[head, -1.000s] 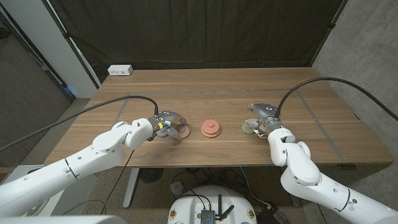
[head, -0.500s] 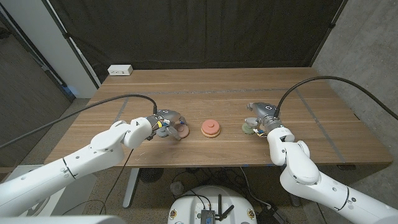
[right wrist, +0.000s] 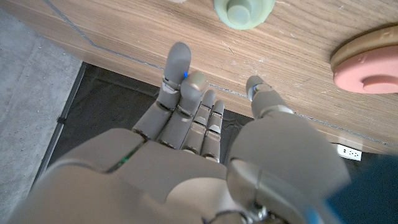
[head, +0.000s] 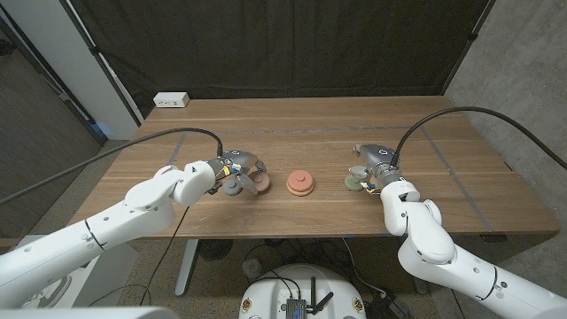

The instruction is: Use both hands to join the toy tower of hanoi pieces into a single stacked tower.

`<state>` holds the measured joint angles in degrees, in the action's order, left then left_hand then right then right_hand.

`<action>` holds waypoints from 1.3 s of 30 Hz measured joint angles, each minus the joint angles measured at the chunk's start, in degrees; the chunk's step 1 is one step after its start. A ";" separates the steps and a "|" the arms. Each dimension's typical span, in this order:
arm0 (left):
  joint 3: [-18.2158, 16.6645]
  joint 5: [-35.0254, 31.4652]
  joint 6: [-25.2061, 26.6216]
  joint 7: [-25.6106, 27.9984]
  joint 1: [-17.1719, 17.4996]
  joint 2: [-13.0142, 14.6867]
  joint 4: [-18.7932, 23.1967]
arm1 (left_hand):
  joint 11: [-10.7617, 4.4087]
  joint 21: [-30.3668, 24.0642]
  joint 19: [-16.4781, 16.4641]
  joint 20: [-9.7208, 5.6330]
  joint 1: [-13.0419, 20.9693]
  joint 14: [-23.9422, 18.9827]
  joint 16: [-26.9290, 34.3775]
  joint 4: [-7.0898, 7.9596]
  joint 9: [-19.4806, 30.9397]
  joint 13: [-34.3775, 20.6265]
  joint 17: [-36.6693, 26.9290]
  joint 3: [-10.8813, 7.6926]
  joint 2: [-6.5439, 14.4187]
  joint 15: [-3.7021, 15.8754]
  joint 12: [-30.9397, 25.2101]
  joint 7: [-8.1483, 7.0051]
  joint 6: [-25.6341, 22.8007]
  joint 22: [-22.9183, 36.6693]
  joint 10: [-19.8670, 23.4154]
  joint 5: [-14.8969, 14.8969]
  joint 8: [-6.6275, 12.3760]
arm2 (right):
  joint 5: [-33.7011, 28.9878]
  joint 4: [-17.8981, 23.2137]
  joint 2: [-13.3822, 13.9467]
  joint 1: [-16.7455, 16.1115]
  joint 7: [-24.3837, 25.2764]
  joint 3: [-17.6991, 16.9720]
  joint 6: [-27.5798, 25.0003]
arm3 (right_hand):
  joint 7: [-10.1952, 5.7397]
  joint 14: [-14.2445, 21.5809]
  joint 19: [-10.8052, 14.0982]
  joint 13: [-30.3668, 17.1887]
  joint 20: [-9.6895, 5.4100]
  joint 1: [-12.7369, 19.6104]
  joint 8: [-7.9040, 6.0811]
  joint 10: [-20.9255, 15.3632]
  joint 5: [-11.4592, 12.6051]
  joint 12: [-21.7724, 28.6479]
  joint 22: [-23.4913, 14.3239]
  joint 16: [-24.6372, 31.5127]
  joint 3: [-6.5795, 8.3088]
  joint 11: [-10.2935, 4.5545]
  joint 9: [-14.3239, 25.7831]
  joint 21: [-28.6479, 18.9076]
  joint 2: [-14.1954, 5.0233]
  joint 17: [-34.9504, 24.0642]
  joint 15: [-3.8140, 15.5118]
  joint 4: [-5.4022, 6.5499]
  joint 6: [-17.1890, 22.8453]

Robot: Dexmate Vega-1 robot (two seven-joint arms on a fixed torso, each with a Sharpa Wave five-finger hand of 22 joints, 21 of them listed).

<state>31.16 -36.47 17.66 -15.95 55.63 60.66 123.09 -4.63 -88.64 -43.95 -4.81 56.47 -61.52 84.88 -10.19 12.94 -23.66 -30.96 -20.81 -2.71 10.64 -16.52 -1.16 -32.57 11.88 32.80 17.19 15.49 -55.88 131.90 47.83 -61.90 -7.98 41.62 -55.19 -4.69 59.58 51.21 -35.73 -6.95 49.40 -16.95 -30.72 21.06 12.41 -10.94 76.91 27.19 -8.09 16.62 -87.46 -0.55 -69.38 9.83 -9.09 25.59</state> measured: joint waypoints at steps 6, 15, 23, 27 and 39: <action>-1.08 1.31 0.29 -0.42 -0.09 0.56 0.87 | -0.07 0.00 0.00 0.00 0.28 0.00 0.00 0.00 0.33 -0.01 -0.27 0.00 -0.28 0.00 0.10 -0.02 -0.02 0.00 0.07 0.22 -0.02 | -0.38 0.02 -0.05 0.19 -0.32 0.15 -0.11 | -0.09 0.00 0.00 0.00 0.00 0.00 0.00 0.00 0.00 0.00 0.00 0.00 0.00 0.00 0.00 0.00 0.00 0.00 0.00 0.00 0.55; -2.54 4.93 0.08 -1.42 -0.62 1.53 1.74 | -0.01 0.00 0.00 0.00 0.32 0.01 -0.16 0.00 0.32 -1.22 -0.24 0.00 -0.32 0.00 0.23 -0.15 -0.42 0.00 0.14 0.22 0.00 | -0.73 -0.01 -0.35 0.38 -0.60 0.20 -0.21 | 0.00 0.00 0.00 0.00 0.00 0.00 0.00 -0.72 0.00 0.00 0.00 0.00 0.24 -0.10 -0.01 0.00 0.00 -0.25 0.00 -0.24 0.63; -3.19 7.38 -0.70 -2.13 -1.36 2.15 2.18 | -0.10 0.01 -0.10 0.11 0.82 0.01 -0.45 0.00 0.31 -1.27 -0.53 0.00 -0.82 0.00 0.52 -0.14 -0.76 -0.01 0.70 0.22 0.00 | -0.99 -0.07 -0.39 0.40 -0.88 0.20 -0.37 | 0.00 0.00 0.00 0.01 0.00 0.00 0.00 -0.72 0.00 0.00 0.00 0.00 0.24 -0.10 -0.01 0.00 0.00 -0.10 0.00 -0.24 0.62; -3.21 8.15 -1.11 -2.39 -1.90 2.20 2.18 | -0.11 0.01 -0.10 0.10 0.95 0.01 -0.45 0.00 0.34 -1.68 -0.53 0.00 -0.95 0.00 0.61 -0.30 -0.92 -0.01 0.71 0.21 0.00 | -1.07 -0.08 -0.41 0.42 -1.07 0.18 -0.44 | 0.00 0.00 0.00 0.01 0.00 0.00 0.00 -0.72 0.00 0.00 0.00 0.00 0.24 -0.10 0.00 0.00 0.00 -0.27 0.00 -0.24 0.62; -2.29 9.30 -3.02 -2.80 -4.09 1.51 1.10 | -0.39 0.01 -0.10 0.10 0.95 0.01 -0.45 0.25 0.54 -1.72 -0.63 0.25 -0.95 0.00 0.90 -0.20 -1.05 -0.10 0.99 0.69 -0.46 | -1.15 -0.27 -0.57 0.62 -1.55 0.06 -0.63 | 0.00 0.00 0.00 -0.28 0.00 0.00 0.00 -0.72 0.44 0.00 0.00 0.00 0.48 -0.10 -0.01 0.00 0.00 -0.10 0.00 0.01 0.62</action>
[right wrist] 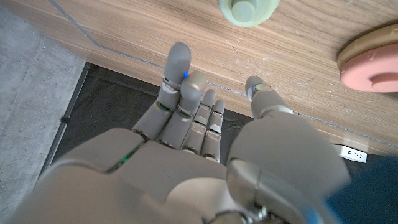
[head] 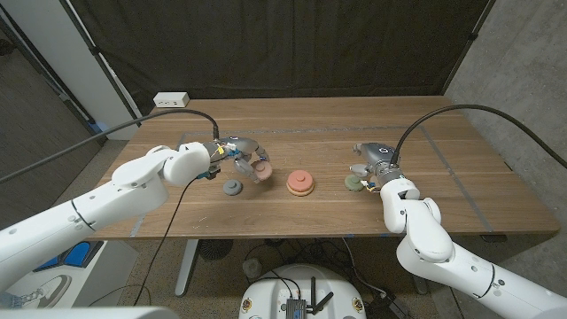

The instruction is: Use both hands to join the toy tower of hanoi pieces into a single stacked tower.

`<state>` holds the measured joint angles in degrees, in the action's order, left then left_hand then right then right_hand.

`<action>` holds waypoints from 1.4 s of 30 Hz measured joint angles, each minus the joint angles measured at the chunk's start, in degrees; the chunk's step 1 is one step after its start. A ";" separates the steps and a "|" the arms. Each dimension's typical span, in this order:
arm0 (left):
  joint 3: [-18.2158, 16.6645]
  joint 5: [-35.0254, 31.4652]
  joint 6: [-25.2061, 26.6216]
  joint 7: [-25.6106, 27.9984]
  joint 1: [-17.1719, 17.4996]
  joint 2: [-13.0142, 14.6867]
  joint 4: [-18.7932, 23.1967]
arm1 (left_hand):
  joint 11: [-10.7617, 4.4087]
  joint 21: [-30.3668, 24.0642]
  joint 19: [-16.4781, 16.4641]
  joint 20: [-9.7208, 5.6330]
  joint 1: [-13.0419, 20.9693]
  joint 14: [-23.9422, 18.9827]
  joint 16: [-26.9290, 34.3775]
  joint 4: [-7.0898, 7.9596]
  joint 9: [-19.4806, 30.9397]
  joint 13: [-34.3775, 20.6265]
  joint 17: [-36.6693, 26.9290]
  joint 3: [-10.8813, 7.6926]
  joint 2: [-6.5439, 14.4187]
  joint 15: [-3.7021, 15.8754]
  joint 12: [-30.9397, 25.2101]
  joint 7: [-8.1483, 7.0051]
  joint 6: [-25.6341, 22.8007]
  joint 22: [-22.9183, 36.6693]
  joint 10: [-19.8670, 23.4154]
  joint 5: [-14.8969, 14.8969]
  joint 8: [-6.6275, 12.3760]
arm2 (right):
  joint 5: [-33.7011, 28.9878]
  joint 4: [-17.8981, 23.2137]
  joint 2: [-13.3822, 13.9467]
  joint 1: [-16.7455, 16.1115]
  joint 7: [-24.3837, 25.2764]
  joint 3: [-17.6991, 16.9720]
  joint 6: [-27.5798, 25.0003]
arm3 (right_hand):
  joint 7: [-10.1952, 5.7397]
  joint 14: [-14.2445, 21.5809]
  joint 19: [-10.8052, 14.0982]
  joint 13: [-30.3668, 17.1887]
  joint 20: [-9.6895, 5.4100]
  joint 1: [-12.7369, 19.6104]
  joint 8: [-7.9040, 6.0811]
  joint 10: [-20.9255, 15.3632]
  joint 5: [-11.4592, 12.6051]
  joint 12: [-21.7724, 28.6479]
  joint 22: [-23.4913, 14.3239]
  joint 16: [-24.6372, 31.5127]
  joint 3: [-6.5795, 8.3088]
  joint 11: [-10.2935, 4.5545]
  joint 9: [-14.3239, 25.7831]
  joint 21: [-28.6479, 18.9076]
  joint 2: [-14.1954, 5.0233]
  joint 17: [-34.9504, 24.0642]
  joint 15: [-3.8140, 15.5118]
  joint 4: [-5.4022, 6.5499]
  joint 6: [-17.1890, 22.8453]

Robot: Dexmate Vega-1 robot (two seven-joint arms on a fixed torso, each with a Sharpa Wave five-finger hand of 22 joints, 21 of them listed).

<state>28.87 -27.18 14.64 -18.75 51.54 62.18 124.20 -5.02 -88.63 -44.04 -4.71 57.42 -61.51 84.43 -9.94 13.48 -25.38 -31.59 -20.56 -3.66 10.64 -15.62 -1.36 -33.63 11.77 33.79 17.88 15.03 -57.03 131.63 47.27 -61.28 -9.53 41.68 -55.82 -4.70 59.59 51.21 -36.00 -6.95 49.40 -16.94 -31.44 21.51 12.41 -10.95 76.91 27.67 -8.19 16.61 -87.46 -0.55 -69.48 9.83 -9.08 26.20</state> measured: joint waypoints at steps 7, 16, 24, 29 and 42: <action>0.83 0.20 -1.68 -0.09 -1.42 -0.93 -1.24 | 0.21 0.00 -0.31 -0.31 0.00 0.00 0.00 0.00 0.02 0.00 -0.16 0.00 0.00 0.00 0.21 0.19 -0.19 0.10 0.25 0.00 -0.20 | 0.00 -0.09 -0.04 0.11 -0.08 -0.04 -0.21 | 0.00 0.00 0.00 0.00 0.00 0.00 0.00 -0.31 0.00 0.00 0.00 0.00 0.00 0.31 0.00 0.00 0.00 0.00 0.00 0.00 0.00; 2.19 -0.14 -3.60 -0.28 -3.57 -2.66 -2.97 | 0.09 -0.37 -0.30 -0.31 0.01 -0.27 -0.28 0.24 0.26 -0.01 -0.39 0.24 -0.01 0.27 0.57 -0.06 -0.45 0.32 0.70 -0.02 -0.42 | 0.24 -0.14 -0.03 0.14 -0.06 -0.20 -0.43 | 0.10 0.00 0.00 0.00 0.00 0.00 0.00 -0.63 0.00 0.00 0.00 0.00 0.16 0.00 0.00 0.00 0.00 -0.02 0.00 -0.16 0.52; 3.71 -0.92 -5.65 -0.91 -5.91 -4.55 -4.78 | 0.09 -0.58 -0.51 -0.10 0.02 -0.64 -0.28 0.24 0.25 -0.01 -0.83 0.24 -0.01 0.42 0.67 -0.06 -0.44 0.63 0.70 -0.04 -0.51 | 0.61 -0.14 0.12 0.13 0.32 -0.36 -0.80 | 0.10 0.00 0.00 -0.24 0.00 0.00 0.00 -0.62 0.00 0.00 0.00 0.00 0.15 0.00 0.00 0.00 0.00 -0.02 0.00 -0.16 0.52; 4.55 -1.18 -6.94 -1.51 -7.19 -5.63 -5.88 | 0.21 -0.58 -0.51 -0.10 0.02 -0.73 -0.27 0.24 0.24 -0.02 -0.96 0.24 -0.02 0.52 0.99 -0.05 -0.43 0.63 0.83 -0.05 -0.65 | 0.84 -0.08 0.27 -0.02 0.54 -0.50 -1.10 | 0.10 0.00 0.00 -0.29 0.00 0.00 0.00 -0.62 0.00 0.00 0.00 0.00 0.15 0.00 0.00 0.00 0.00 -0.11 0.00 -0.16 0.52; 7.09 -1.74 -10.62 -3.91 -10.78 -8.54 -8.64 | 0.16 -0.58 -0.50 -0.10 0.00 -0.73 -0.27 0.24 0.37 -0.10 -1.49 0.24 0.01 0.51 1.29 -0.08 -1.07 0.90 1.21 0.14 -1.09 | 1.58 0.40 0.80 -0.41 1.24 -0.57 -1.96 | -0.10 0.00 0.00 -0.29 0.00 -0.01 0.00 -0.62 0.00 0.00 0.00 0.00 0.31 0.00 0.00 0.00 0.01 -0.11 0.00 -0.32 0.72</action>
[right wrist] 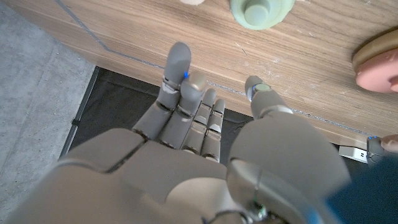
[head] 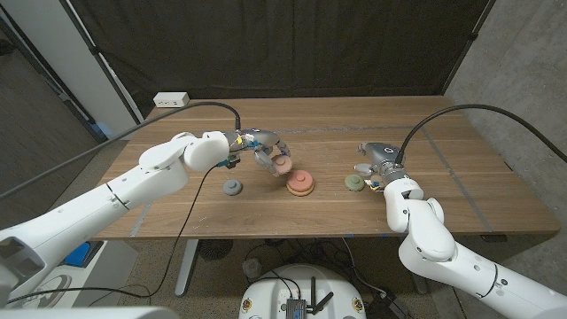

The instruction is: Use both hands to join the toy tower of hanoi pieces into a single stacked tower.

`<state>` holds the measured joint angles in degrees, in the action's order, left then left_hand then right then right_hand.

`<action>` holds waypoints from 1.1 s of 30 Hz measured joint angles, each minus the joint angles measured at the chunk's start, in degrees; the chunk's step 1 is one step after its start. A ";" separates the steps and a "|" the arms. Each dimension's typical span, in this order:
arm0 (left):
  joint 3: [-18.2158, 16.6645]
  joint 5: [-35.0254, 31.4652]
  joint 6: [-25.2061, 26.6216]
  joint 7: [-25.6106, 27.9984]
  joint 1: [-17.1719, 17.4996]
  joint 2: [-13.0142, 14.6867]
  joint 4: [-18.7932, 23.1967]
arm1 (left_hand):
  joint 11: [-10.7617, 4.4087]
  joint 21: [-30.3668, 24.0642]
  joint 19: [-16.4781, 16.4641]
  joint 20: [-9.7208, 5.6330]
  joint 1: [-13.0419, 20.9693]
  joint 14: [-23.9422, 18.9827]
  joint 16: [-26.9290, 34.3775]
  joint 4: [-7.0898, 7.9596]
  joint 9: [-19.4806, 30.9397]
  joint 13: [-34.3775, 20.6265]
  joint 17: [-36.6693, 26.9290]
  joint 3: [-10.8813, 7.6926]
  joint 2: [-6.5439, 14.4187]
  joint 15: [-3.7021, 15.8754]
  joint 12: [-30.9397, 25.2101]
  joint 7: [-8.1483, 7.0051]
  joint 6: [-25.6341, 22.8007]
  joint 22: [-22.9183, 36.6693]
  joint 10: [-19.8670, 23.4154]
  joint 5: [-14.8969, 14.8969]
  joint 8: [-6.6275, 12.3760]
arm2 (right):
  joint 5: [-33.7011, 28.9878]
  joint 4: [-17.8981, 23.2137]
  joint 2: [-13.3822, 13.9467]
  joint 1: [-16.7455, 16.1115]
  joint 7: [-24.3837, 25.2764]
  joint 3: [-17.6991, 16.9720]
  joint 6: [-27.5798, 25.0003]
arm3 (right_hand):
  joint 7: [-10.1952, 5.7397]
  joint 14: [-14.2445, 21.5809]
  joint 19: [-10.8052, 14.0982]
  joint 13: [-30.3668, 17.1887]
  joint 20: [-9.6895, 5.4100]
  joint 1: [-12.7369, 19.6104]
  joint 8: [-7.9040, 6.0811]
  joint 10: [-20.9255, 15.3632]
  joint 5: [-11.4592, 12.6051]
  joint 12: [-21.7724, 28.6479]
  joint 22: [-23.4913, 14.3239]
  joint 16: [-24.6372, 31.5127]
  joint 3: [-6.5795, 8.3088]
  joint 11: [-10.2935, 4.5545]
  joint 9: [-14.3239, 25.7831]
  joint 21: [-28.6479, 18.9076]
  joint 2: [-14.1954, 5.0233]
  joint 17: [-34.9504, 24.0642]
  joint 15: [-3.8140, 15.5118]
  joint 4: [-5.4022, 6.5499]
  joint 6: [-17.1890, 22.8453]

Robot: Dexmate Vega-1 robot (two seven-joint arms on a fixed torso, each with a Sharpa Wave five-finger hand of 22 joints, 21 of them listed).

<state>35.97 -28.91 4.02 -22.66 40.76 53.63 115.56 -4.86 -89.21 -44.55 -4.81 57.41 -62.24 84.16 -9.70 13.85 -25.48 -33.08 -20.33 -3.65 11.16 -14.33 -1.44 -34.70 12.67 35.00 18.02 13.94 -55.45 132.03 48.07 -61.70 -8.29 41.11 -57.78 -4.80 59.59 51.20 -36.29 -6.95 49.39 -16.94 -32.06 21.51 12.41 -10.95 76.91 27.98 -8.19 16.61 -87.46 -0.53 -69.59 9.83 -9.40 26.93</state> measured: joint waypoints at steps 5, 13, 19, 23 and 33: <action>0.84 -0.26 -1.06 -0.82 -1.11 -0.97 -0.78 | 0.00 0.00 0.00 0.00 -0.16 0.00 0.00 0.00 0.17 -0.09 0.00 0.00 0.16 0.00 0.04 0.00 0.01 0.00 0.00 0.00 -0.02 | 0.36 0.16 0.24 -0.15 0.35 -0.01 -0.21 | 0.00 0.00 0.00 0.01 0.00 -0.60 0.00 0.00 0.34 0.00 0.00 0.00 0.00 0.00 0.00 0.00 0.60 0.11 0.00 0.00 0.00; 2.07 -0.65 -2.66 -2.14 -2.71 -2.50 -2.11 | 0.00 0.00 0.00 0.00 -0.53 0.00 0.02 0.00 0.17 -0.19 -0.27 0.00 0.53 0.00 0.48 0.02 0.04 -0.01 0.00 -0.03 -0.24 | 0.87 0.60 0.70 -0.34 0.89 -0.05 -0.72 | 0.41 0.00 0.00 0.01 0.00 -0.60 -0.24 -0.22 0.34 0.00 0.00 0.00 0.00 0.22 0.00 0.00 0.60 0.11 0.00 0.00 0.41; 2.86 -0.82 -3.47 -2.75 -3.63 -3.46 -2.98 | 0.00 0.00 0.00 0.00 -0.53 0.00 0.02 0.00 0.16 -0.20 -0.26 0.00 0.53 0.00 0.70 0.08 0.10 -0.01 0.00 -0.06 -0.44 | 1.16 0.86 0.97 -0.43 1.27 -0.07 -1.18 | 0.72 0.00 0.00 0.01 0.00 -0.61 -0.24 -0.31 0.34 0.00 0.00 0.00 0.24 0.32 0.00 0.00 0.58 0.11 0.00 0.24 0.72; 3.36 -1.06 -4.13 -3.23 -4.19 -4.06 -3.61 | 0.03 0.00 0.00 0.00 -0.53 0.01 0.02 0.00 0.14 -0.21 -0.53 0.00 0.53 0.00 0.82 0.12 0.14 -0.01 0.03 -0.08 -0.46 | 1.28 1.12 1.20 -0.46 1.46 -0.06 -1.50 | 0.95 0.00 0.00 0.02 0.00 -1.13 -0.24 -0.51 0.34 0.00 0.00 0.24 0.24 0.51 0.00 0.00 0.06 -0.06 0.00 0.24 0.94; 4.77 -1.41 -5.28 -4.16 -5.78 -5.70 -5.50 | 0.03 0.00 0.01 0.00 -0.61 0.01 -0.40 0.00 0.10 -0.22 -0.75 0.00 0.61 0.00 1.04 0.10 0.13 0.10 0.03 -0.19 -0.68 | 1.47 1.61 1.55 -0.49 1.78 0.28 -2.57 | 1.03 0.00 0.00 0.02 0.00 -1.13 -0.24 -0.82 0.55 0.00 0.00 0.46 0.23 0.20 0.00 0.00 0.06 -0.05 0.00 0.24 1.02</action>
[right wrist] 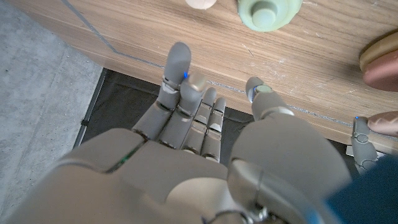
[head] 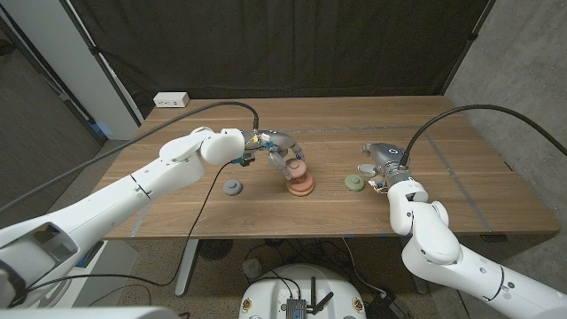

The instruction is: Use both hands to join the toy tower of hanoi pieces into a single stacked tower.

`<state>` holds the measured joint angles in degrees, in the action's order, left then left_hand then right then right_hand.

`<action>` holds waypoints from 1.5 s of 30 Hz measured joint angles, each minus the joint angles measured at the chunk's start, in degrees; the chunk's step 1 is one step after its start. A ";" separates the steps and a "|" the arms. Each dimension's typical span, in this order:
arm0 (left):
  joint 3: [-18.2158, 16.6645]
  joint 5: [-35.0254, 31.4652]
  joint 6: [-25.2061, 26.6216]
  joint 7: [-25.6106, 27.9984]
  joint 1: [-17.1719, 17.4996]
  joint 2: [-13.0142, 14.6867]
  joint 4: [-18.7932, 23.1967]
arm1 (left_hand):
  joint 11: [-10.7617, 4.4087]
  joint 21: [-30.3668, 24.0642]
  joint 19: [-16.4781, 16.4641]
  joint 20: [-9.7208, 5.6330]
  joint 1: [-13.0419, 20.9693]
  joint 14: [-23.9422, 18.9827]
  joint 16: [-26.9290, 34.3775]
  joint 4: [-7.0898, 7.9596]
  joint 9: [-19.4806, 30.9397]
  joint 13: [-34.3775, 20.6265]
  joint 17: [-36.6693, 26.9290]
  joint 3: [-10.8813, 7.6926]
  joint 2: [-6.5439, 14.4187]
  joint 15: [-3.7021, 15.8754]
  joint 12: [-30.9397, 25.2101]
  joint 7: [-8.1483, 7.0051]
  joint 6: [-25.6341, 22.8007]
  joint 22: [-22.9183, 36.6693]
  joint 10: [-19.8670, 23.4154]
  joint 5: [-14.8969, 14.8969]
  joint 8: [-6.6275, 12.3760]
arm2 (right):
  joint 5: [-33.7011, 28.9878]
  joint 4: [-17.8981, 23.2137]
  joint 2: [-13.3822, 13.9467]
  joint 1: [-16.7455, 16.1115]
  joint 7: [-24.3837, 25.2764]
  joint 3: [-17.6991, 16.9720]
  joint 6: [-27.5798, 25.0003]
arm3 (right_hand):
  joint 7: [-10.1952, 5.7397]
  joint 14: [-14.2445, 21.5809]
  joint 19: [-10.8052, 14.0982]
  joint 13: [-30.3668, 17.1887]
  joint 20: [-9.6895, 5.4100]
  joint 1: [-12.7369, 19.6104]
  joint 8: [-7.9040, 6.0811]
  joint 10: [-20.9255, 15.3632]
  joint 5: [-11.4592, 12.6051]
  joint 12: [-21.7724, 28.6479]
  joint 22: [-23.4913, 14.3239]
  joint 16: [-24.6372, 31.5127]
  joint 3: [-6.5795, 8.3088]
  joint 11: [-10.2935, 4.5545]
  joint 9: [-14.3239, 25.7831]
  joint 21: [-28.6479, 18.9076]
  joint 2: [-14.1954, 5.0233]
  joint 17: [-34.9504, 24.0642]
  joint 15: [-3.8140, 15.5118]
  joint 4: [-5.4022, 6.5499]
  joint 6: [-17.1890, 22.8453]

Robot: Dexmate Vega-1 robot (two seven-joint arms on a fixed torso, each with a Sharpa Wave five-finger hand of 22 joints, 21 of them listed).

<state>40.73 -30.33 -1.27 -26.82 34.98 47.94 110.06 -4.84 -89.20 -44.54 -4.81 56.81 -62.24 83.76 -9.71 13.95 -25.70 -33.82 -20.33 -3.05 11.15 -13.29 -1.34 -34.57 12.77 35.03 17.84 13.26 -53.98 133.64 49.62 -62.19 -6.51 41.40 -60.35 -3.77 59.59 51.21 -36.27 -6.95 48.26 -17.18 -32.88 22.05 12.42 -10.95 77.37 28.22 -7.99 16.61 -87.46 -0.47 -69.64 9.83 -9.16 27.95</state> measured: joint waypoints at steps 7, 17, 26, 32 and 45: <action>0.98 -0.24 -0.78 -0.81 -0.96 -0.97 -1.26 | 0.07 0.00 0.00 0.00 -0.09 0.00 -0.22 0.00 0.01 -0.01 0.03 0.00 0.09 0.00 0.24 -0.05 -0.12 0.15 0.29 0.19 -0.20 | 0.17 0.39 0.31 -0.01 0.24 0.27 -0.72 | 0.00 0.00 0.00 0.00 0.00 0.00 0.00 -0.20 0.00 0.00 0.00 0.00 0.00 0.20 0.00 0.00 0.00 0.00 0.00 0.00 0.00; 2.29 -0.48 -1.66 -1.74 -2.19 -2.28 -3.04 | 0.05 0.00 0.00 0.00 -0.16 0.00 -0.22 0.00 0.04 -0.02 -0.04 0.00 0.16 0.00 0.66 0.01 -0.24 0.00 0.80 0.18 -0.43 | 0.86 0.68 0.77 -0.04 1.10 0.39 -1.15 | 0.20 0.00 0.00 0.00 0.00 0.01 0.00 -0.20 -0.01 0.00 0.00 0.00 0.00 0.21 0.00 0.00 0.00 0.01 0.00 0.00 0.20; 3.19 -0.80 -2.06 -2.25 -2.89 -3.04 -4.06 | 0.05 0.00 0.00 0.00 -0.23 0.00 -0.22 0.00 0.04 -0.02 -0.31 0.00 0.23 0.00 0.95 0.01 -0.82 0.00 0.84 0.17 -0.50 | 1.51 0.84 1.09 0.00 1.71 0.51 -1.43 | 0.20 0.00 0.00 0.01 0.00 0.01 0.00 -0.61 -0.01 0.00 0.00 0.00 0.24 -0.21 0.00 0.00 0.00 0.15 0.00 -0.25 0.20; 3.66 -1.39 -2.26 -2.22 -3.07 -3.42 -4.50 | -0.07 0.00 0.00 0.00 -0.28 0.00 -0.22 0.00 0.16 -0.04 -0.31 0.00 0.28 0.00 1.04 0.03 -0.83 0.00 0.96 0.12 -0.51 | 2.02 0.95 1.31 0.03 2.14 0.63 -1.73 | 0.23 0.00 0.00 0.01 0.00 0.01 0.00 -0.61 0.21 0.00 0.00 0.00 0.24 -0.21 0.00 0.00 0.00 -0.01 0.00 -0.25 0.23; 4.15 -1.97 -2.30 -1.78 -3.01 -3.82 -4.94 | -0.07 0.00 0.00 0.00 -0.28 0.00 -0.50 0.00 0.17 -0.04 -0.59 0.00 0.28 0.00 1.19 0.04 -0.80 0.00 0.96 0.00 -0.67 | 3.21 1.33 1.95 0.11 3.09 0.91 -2.30 | 0.41 0.00 0.00 0.01 0.00 0.01 0.00 -0.61 0.21 0.00 0.00 0.00 0.48 -0.20 -0.13 0.00 0.00 0.00 0.00 0.00 0.40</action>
<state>44.88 -32.30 -3.57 -28.61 31.97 44.12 105.12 -4.91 -89.20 -44.54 -4.81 56.53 -62.23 83.26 -9.71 14.12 -25.74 -34.42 -20.33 -2.77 11.15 -12.10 -1.30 -35.37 12.77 35.99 17.84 12.59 -50.78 134.97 51.56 -62.08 -3.42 42.31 -62.65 -3.37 59.59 51.21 -36.26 -6.95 48.27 -17.18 -33.48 22.26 12.42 -10.95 77.37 28.70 -8.19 16.48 -87.46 -0.47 -69.64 9.83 -9.17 28.35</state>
